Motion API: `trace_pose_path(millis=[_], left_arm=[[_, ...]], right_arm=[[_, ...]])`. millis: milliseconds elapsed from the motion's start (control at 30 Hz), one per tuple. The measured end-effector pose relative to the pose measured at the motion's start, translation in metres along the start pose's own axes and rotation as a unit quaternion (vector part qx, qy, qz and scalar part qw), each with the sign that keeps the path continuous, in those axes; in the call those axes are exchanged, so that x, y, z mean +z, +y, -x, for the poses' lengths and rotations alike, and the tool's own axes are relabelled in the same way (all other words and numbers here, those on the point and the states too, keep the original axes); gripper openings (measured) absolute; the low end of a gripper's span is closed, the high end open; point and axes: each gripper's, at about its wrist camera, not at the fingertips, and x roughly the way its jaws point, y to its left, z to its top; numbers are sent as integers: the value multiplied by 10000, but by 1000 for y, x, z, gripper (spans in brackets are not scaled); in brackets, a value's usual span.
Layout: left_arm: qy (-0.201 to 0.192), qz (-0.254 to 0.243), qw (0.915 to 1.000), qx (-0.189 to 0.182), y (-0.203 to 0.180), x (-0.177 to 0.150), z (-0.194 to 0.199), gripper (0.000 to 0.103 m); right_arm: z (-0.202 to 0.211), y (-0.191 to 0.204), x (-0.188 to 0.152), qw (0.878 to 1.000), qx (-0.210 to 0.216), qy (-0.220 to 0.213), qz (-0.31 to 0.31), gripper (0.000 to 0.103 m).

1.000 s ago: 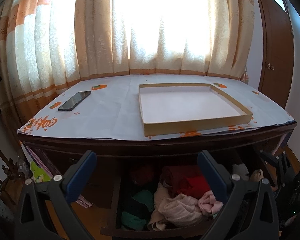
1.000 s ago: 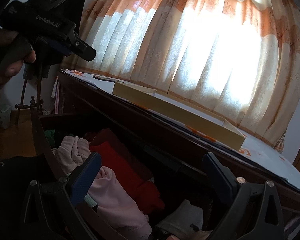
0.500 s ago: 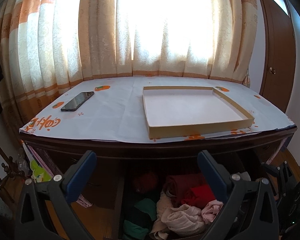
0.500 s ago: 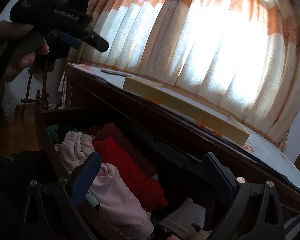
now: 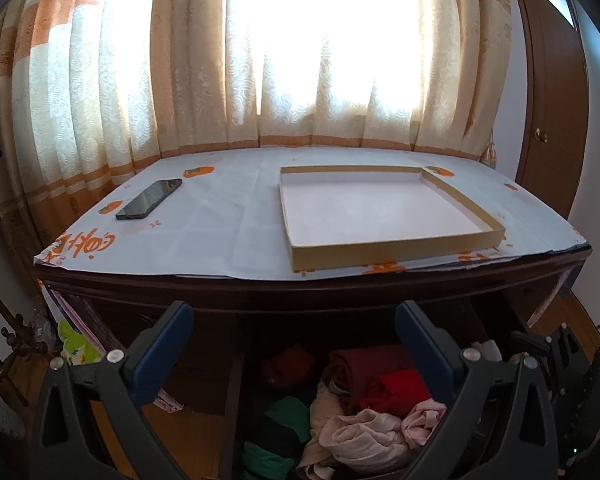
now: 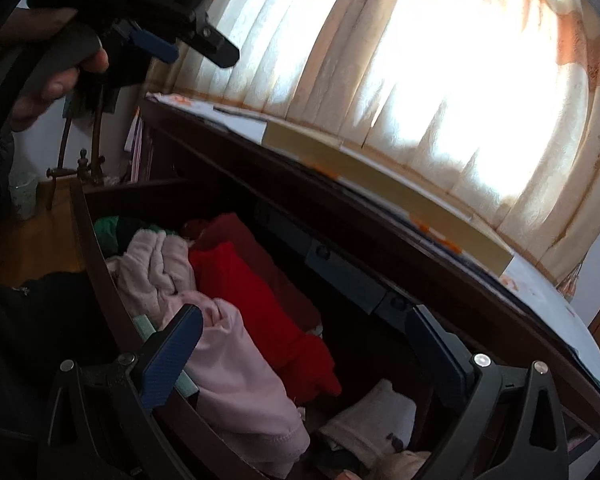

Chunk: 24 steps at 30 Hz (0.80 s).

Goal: Take underwear out of drawer
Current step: 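Lower the right tool into the drawer over the rolled red garment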

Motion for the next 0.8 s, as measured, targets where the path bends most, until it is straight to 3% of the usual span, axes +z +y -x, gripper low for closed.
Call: trace_pose_path(millis=[533, 800], left_arm=[[671, -172, 9973, -239, -10, -22, -37, 103], [904, -222, 9951, -321, -10, -31, -52, 103]], right_arm=[[-7, -8, -1, 9972, 359, 601, -259, 102], [-6, -22, 7, 9963, 380, 641, -433, 102]])
